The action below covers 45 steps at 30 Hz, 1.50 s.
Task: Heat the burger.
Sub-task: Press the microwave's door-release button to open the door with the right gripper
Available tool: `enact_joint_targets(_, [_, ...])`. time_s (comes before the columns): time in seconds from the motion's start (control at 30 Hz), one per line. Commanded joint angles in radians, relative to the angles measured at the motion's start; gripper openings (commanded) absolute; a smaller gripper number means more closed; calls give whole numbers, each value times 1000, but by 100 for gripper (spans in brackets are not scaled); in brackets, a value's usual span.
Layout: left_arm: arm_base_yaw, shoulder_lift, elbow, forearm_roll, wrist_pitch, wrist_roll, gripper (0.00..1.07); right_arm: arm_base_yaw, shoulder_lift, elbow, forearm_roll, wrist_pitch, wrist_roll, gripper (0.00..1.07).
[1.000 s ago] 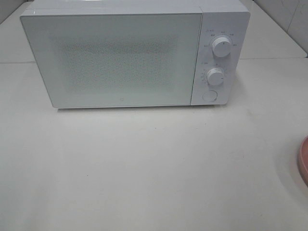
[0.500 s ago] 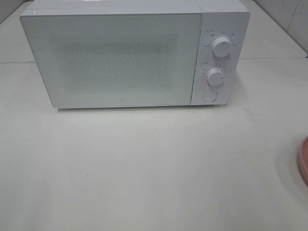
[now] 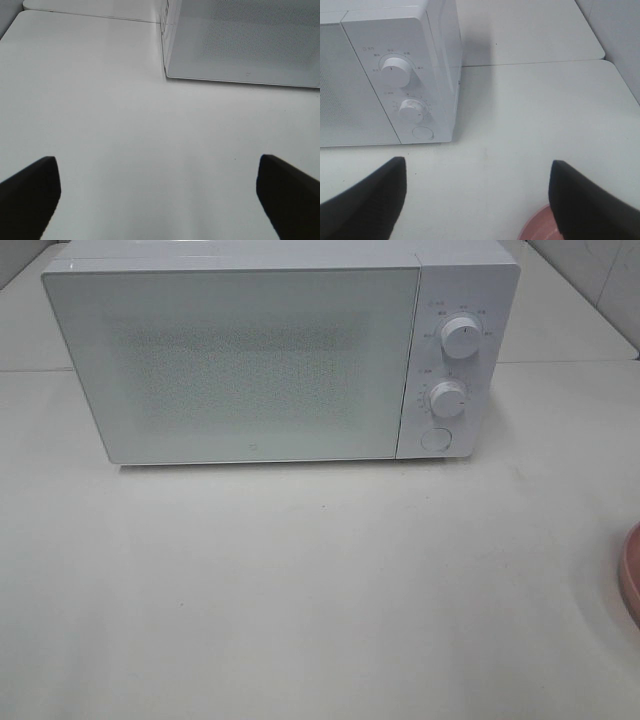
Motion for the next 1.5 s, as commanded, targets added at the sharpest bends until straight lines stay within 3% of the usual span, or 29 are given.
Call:
enact_joint_targets(0.03, [4, -24, 1, 0, -16, 1, 100, -8, 72, 0, 0, -87, -4, 76])
enact_joint_targets(0.63, [4, -24, 1, 0, -16, 1, 100, -8, 349, 0, -1, -461, -4, 76])
enact_joint_targets(1.0, [4, -24, 1, 0, -16, 1, 100, -5, 568, 16, -30, -805, -57, 76])
enact_joint_targets(1.1, [4, -24, 1, 0, -16, 1, 100, 21, 621, 38, 12, -881, -140, 76])
enact_joint_targets(1.33, [4, -24, 1, 0, -16, 1, 100, 165, 740, 87, 324, -1074, -423, 76])
enact_joint_targets(1.43, [4, -24, 1, 0, -16, 1, 100, 185, 752, 92, 359, -1094, -446, 76])
enact_joint_targets(1.5, [4, -24, 1, 0, -16, 1, 100, 271, 790, 108, 473, -1175, -517, 76])
